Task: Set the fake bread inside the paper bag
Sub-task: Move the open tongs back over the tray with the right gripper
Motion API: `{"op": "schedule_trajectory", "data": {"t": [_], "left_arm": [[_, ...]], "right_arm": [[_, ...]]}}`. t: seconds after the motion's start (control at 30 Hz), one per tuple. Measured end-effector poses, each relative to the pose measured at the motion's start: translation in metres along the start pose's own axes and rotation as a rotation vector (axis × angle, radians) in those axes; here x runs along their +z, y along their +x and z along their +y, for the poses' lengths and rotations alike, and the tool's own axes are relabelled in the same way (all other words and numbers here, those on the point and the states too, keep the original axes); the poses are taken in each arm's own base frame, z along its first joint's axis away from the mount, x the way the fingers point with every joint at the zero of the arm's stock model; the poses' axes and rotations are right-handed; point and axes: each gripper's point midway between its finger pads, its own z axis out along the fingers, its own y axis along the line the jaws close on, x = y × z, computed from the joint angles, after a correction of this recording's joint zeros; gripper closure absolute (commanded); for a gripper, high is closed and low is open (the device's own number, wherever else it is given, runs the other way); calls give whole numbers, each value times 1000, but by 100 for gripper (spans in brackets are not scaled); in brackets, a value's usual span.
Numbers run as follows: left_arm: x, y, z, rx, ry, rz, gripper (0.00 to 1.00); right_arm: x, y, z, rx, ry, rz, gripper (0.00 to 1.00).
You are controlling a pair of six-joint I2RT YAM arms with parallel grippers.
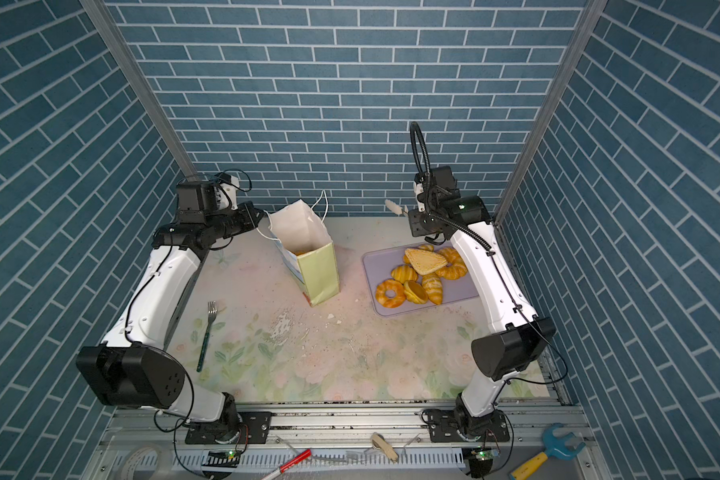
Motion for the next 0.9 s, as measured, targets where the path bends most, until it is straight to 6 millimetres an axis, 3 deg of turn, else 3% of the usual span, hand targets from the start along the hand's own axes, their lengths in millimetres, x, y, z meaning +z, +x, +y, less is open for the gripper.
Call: {"op": "schedule_trajectory", "data": {"t": [0.23,0.37,0.5,0.9], "left_arm": [[2,1,1,5,-1,5,97],[3,1,1,9,1,8,97],[2,-1,0,15,2,4,97],[2,-1,0,17,1,7,97]], "right_arm": [[28,89,-47,149,57,213,55],[37,122,-65,215,74,285,54],[40,132,-74,239,86,310,53],[55,125,-75,261,0,276,52]]}}
